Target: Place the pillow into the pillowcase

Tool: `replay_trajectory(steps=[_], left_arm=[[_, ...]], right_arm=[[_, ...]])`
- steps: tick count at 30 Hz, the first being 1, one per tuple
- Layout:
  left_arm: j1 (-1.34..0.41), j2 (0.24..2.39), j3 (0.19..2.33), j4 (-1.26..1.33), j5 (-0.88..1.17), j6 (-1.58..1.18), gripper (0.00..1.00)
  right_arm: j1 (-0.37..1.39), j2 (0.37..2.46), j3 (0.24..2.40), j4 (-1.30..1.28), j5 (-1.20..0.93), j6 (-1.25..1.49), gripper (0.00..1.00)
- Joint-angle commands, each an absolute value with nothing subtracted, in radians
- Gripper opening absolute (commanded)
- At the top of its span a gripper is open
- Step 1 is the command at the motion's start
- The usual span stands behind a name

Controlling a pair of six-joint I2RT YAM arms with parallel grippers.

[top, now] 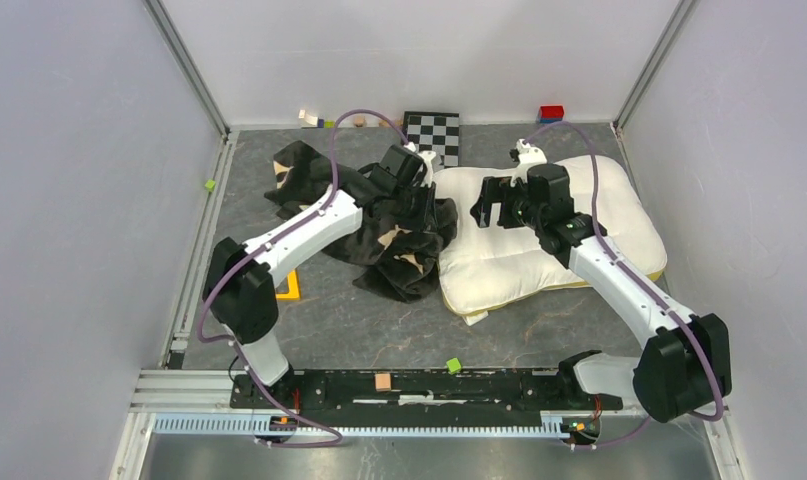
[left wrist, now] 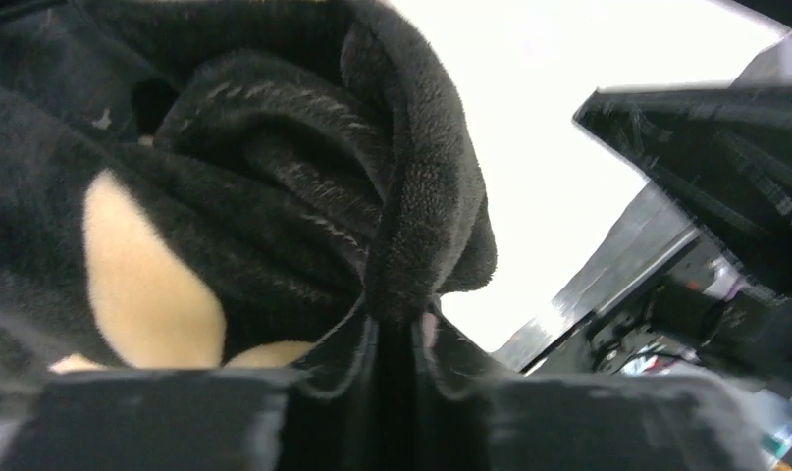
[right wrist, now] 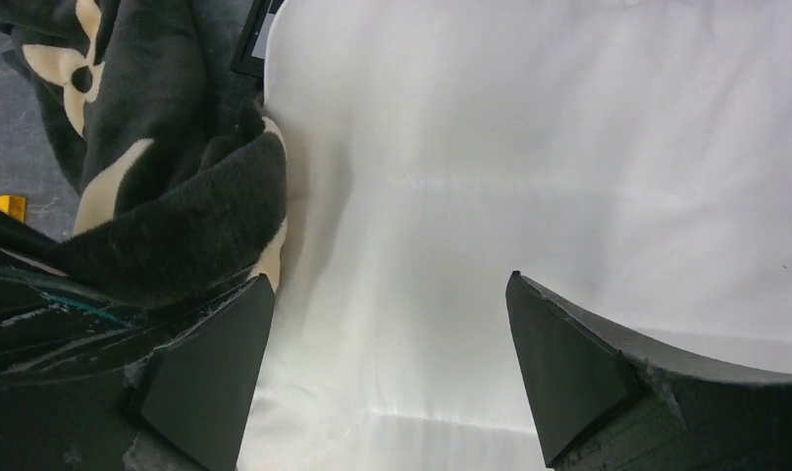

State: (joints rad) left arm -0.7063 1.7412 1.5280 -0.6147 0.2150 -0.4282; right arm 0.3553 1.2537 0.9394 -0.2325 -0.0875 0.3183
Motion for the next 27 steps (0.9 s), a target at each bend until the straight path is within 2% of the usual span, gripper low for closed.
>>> replay_trajectory(steps=[1,7,11,15,17,18,19,22,25,27], left_arm=[[-0.724,1.599,1.445,-0.652,0.145,-0.454,0.04],[-0.666,1.209,1.189,-0.795,-0.281,-0.534,0.02],[-0.470,0.909,0.953,-0.770,-0.314,-0.633,0.02],[-0.375,0.801,0.864,-0.774,-0.319,-0.700,0.04],[-0.359,0.811,0.850,-0.792,-0.307,-0.750,0.29],[-0.353,0.819,0.848,-0.796,-0.293,-0.759,0.30],[-0.351,0.823,0.847,-0.794,-0.284,-0.764,0.37],[-0.349,0.835,0.860,-0.767,-0.258,-0.741,0.65],[-0.349,0.857,0.913,-0.758,-0.255,-0.697,0.80],[-0.349,0.872,0.953,-0.758,-0.266,-0.676,0.83]], right_arm=[[0.356,1.284,0.949,-0.157,-0.146,0.340,0.94],[0.436,1.308,0.986,-0.164,-0.109,0.338,0.92],[0.525,1.340,1.025,-0.166,-0.053,0.339,0.91],[0.629,1.430,1.110,-0.171,-0.013,0.337,0.91],[0.673,1.492,1.169,-0.187,-0.006,0.330,0.91],[0.694,1.516,1.196,-0.192,0.005,0.325,0.91],[0.708,1.542,1.218,-0.196,0.021,0.320,0.91],[0.729,1.625,1.297,-0.213,0.004,0.318,0.91],[0.770,1.702,1.360,-0.235,0.007,0.306,0.90],[0.790,1.743,1.387,-0.234,0.006,0.305,0.89]])
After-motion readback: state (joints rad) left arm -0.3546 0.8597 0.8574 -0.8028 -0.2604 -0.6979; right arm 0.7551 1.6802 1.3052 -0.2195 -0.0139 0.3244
